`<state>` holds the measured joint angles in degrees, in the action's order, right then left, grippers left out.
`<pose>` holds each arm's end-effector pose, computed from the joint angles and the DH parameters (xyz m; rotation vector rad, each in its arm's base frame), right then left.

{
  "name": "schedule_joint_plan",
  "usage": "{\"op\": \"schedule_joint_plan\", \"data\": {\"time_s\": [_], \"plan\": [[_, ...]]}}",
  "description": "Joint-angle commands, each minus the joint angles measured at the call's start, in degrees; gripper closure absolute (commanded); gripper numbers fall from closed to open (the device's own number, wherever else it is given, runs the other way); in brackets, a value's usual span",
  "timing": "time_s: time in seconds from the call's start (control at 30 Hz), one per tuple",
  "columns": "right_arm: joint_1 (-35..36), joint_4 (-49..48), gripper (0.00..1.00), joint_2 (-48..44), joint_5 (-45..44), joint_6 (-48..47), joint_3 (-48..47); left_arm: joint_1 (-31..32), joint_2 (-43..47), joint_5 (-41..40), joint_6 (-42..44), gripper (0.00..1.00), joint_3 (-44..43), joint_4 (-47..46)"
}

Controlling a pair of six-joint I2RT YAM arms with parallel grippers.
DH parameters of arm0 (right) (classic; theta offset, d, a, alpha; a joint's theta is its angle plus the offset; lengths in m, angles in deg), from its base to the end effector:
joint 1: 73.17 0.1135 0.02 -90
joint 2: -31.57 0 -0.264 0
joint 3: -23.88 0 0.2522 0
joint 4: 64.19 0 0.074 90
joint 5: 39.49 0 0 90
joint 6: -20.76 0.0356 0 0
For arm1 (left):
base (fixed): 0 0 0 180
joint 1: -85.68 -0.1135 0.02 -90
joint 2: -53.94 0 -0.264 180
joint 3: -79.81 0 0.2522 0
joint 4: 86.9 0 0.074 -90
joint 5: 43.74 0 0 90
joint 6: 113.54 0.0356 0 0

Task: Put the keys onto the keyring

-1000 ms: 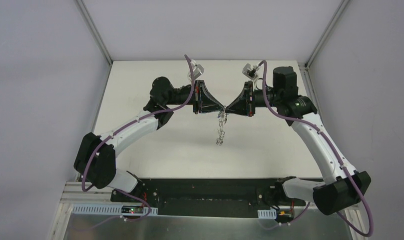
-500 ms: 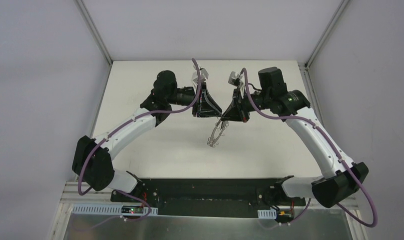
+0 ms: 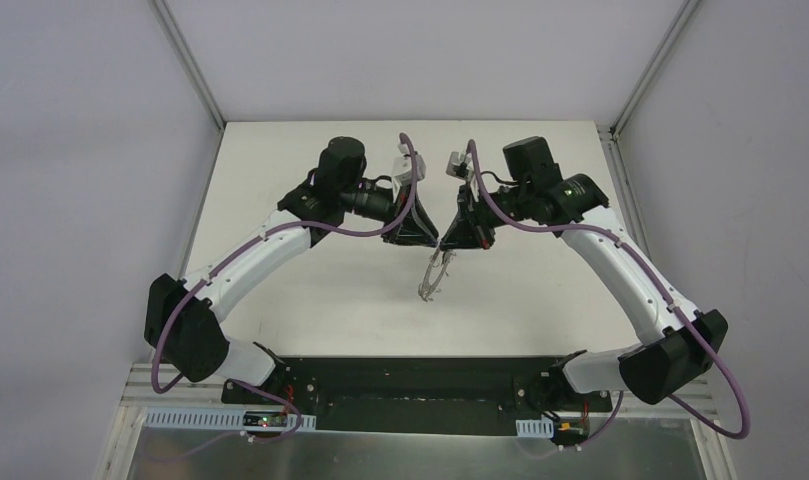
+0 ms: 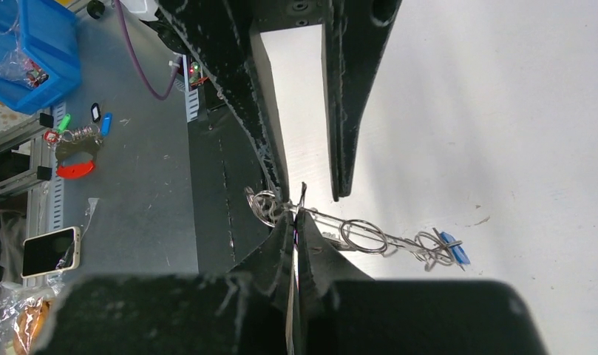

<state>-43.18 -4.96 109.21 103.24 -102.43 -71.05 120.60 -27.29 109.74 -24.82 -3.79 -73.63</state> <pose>0.2243 0.1622 0.3825 -1.4908 1.5410 1.0112 0.2442 -0.2093 0.3678 1.2980 1.3498 -1.4084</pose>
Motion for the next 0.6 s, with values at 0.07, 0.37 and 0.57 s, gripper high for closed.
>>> {"op": "schedule_joint_plan", "data": {"time_s": [0.07,0.37,0.57], "plan": [[0.22,-0.42,1.00,-0.14,0.87,-1.18,-3.12,0.50,1.61,3.24,9.58,0.72,-3.24,8.88],[0.18,-0.56,1.00,0.56,1.58,-1.00,-3.08,0.68,0.31,2.89,9.14,0.75,-4.45,8.33],[0.26,-1.09,1.00,0.70,1.85,-0.50,-2.85,1.01,-0.62,2.96,8.07,0.80,-5.55,7.58]]}}
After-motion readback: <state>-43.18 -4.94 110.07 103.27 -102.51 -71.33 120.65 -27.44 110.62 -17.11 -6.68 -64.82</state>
